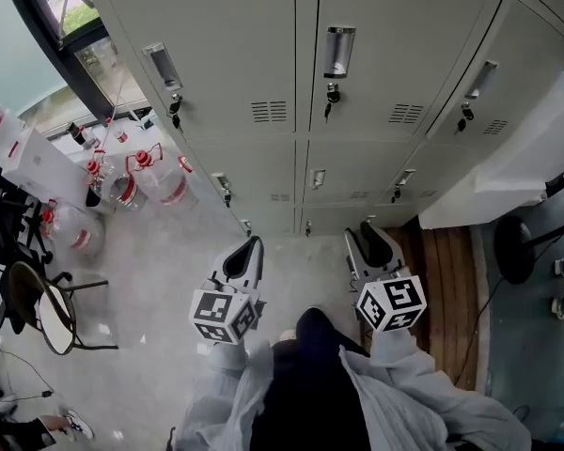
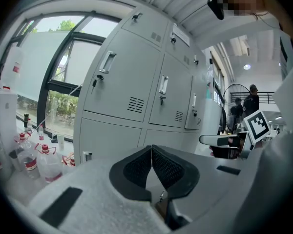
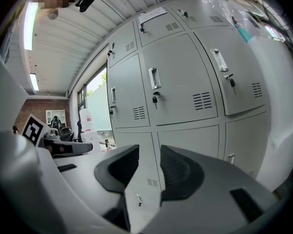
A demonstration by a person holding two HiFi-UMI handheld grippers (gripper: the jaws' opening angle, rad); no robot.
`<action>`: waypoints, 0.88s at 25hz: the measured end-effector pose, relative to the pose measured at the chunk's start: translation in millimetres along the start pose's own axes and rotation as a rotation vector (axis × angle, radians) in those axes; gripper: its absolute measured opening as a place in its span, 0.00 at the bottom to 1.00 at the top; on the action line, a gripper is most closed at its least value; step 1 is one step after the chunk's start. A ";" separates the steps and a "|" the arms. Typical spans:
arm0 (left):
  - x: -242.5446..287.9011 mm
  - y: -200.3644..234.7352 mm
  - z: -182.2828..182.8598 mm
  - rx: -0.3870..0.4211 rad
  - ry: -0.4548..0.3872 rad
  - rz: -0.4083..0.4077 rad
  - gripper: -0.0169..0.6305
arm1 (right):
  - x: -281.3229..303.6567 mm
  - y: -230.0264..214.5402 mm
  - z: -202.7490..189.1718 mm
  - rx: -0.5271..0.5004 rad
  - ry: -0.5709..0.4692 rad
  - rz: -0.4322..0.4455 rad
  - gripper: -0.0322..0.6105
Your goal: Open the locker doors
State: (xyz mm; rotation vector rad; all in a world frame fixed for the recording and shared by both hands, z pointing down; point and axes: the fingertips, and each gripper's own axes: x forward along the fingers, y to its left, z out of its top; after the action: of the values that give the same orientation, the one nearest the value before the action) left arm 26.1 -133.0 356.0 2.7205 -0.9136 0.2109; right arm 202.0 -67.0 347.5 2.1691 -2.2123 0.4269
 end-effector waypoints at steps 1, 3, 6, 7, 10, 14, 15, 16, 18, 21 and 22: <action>5.2 1.9 1.3 0.001 0.002 0.008 0.04 | 4.8 -4.4 1.2 -0.005 0.002 0.007 0.23; 15.8 5.5 5.4 0.000 0.002 0.023 0.04 | 13.6 -13.8 4.3 -0.009 0.004 0.018 0.23; 29.6 8.1 10.4 -0.009 -0.004 0.035 0.04 | 22.6 -27.0 6.7 -0.015 0.007 0.034 0.23; 34.9 8.7 11.3 -0.011 -0.007 0.035 0.04 | 26.7 -31.8 5.7 -0.018 0.011 0.040 0.23; 52.5 11.5 11.6 -0.005 -0.010 0.025 0.04 | 42.5 -47.2 1.7 -0.001 0.025 0.045 0.23; 71.4 18.0 7.3 0.007 0.010 0.002 0.04 | 57.6 -58.9 4.1 -0.003 0.010 0.044 0.23; 75.9 20.4 5.8 0.010 0.015 -0.003 0.04 | 62.6 -59.9 3.3 -0.013 0.009 0.048 0.23; 80.1 22.5 3.4 0.013 0.019 -0.009 0.04 | 67.5 -60.8 1.4 -0.019 0.008 0.050 0.23; 86.3 25.3 -5.7 0.011 0.027 -0.022 0.04 | 75.4 -62.2 -5.6 -0.022 0.004 0.045 0.24; 90.5 30.8 -25.4 0.009 0.036 -0.035 0.04 | 85.5 -60.1 -21.9 -0.025 -0.012 0.051 0.24; 90.5 33.3 -33.1 0.010 0.036 -0.039 0.04 | 88.5 -57.5 -28.9 -0.028 -0.022 0.063 0.23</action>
State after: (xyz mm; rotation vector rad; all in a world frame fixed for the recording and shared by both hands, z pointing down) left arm 75.6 -200.5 414.1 2.7314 -0.8513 0.2563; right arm 250.0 -147.8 403.5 2.1048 -2.2892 0.3727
